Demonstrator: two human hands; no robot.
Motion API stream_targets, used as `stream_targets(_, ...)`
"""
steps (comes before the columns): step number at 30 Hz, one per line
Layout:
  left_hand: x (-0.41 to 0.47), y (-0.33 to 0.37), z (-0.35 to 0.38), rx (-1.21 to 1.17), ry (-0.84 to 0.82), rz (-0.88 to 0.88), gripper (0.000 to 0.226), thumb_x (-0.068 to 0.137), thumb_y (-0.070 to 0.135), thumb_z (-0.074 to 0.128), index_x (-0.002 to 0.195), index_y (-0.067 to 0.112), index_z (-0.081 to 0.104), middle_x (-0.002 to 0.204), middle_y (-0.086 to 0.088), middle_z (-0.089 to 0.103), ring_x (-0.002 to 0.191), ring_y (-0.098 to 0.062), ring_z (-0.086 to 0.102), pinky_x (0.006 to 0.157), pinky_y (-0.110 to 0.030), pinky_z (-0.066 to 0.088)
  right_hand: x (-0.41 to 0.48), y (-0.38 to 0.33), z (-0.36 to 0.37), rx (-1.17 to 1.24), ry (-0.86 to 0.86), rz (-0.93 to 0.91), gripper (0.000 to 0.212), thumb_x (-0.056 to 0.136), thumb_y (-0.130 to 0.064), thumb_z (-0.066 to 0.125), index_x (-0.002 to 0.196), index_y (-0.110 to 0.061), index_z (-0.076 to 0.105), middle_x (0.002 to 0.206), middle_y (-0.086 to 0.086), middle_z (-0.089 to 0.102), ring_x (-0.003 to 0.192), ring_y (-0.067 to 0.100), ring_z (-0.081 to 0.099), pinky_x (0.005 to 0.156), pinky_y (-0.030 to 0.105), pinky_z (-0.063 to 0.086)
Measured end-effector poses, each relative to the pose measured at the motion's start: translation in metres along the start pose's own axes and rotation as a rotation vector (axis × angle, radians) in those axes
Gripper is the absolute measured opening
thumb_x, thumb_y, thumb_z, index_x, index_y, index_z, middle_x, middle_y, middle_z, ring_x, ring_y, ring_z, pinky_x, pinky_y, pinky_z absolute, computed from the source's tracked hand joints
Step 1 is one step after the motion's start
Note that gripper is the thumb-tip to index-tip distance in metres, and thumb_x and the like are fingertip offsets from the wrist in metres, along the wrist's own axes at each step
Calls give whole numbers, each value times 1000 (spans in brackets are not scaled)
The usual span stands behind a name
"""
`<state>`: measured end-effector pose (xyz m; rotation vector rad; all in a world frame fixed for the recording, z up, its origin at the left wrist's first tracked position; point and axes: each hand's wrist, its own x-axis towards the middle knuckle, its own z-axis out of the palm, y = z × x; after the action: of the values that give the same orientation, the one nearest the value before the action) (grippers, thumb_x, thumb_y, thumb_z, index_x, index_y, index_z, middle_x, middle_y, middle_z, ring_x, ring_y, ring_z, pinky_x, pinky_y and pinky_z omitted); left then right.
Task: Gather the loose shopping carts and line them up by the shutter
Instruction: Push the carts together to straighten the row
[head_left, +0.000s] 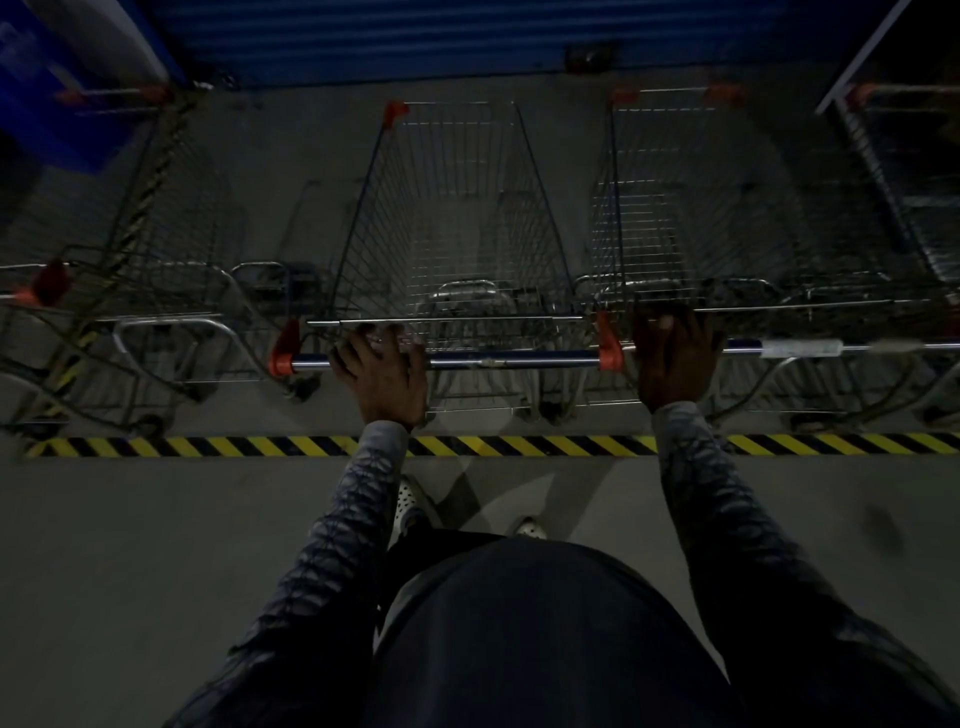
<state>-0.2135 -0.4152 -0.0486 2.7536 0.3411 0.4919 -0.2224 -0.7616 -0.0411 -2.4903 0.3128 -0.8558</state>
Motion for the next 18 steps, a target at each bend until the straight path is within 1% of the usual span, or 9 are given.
stream_targets(2,-5,7,-1,-10,30,63,45,98,45,47,128,13,56,137,-26,45,130,-39,33,115,-61,14,-3,10,-1,12,-5,82,57,109,-41,20,110,-8,67,111,15,67,108,32,53,98,41,30)
stream_targets(3,-6,10,-1,-12,38,83,43,99,44,49,129,14,56,136,-25,46,129,-37,32,116,-59,13,-4,13,-1,13,2,94,54,109,-38,22,111,-8,67,112,15,67,110,32,53,99,40,29)
stream_targets(6,-7,19,0,-3,28,113,45,100,44,47,130,12,57,136,-22,47,128,-36,34,117,-58,13,-11,11,-2,33,24,72,40,107,-26,29,110,-7,63,110,18,64,112,33,52,101,42,27)
stream_targets(9,-6,23,3,27,40,147,44,100,44,47,127,11,58,133,-23,49,127,-39,38,117,-58,14,-19,5,0,22,66,37,18,104,-14,39,112,-11,55,108,19,62,106,32,49,99,38,25)
stream_targets(10,-7,24,4,27,48,159,43,100,43,48,126,10,58,132,-23,49,126,-41,40,117,-58,14,-21,4,2,-9,65,25,17,104,-15,42,115,-12,54,109,20,63,107,33,50,100,40,26)
stream_targets(11,-7,25,6,21,54,171,43,99,42,50,126,10,57,131,-24,50,125,-42,42,116,-58,15,-22,4,3,-43,51,12,20,105,-19,42,117,-12,56,111,18,64,108,34,53,101,42,27)
stream_targets(13,-8,26,8,17,60,186,42,99,42,52,127,10,56,130,-24,51,123,-43,43,116,-60,16,-19,-2,4,-100,27,-65,30,107,-31,39,117,-16,64,113,9,66,109,32,56,102,46,29)
stream_targets(16,-8,27,10,30,50,172,41,99,41,52,124,10,57,130,-24,51,123,-44,44,115,-61,17,-9,-18,6,-117,9,-213,27,105,-37,46,108,-22,68,114,6,65,109,31,53,100,48,30)
stream_targets(18,-7,27,10,31,49,168,41,98,41,53,124,9,57,129,-25,51,123,-45,44,115,-61,17,-3,-23,13,-175,-31,-241,28,104,-41,48,105,-23,70,116,5,65,111,32,52,98,47,28)
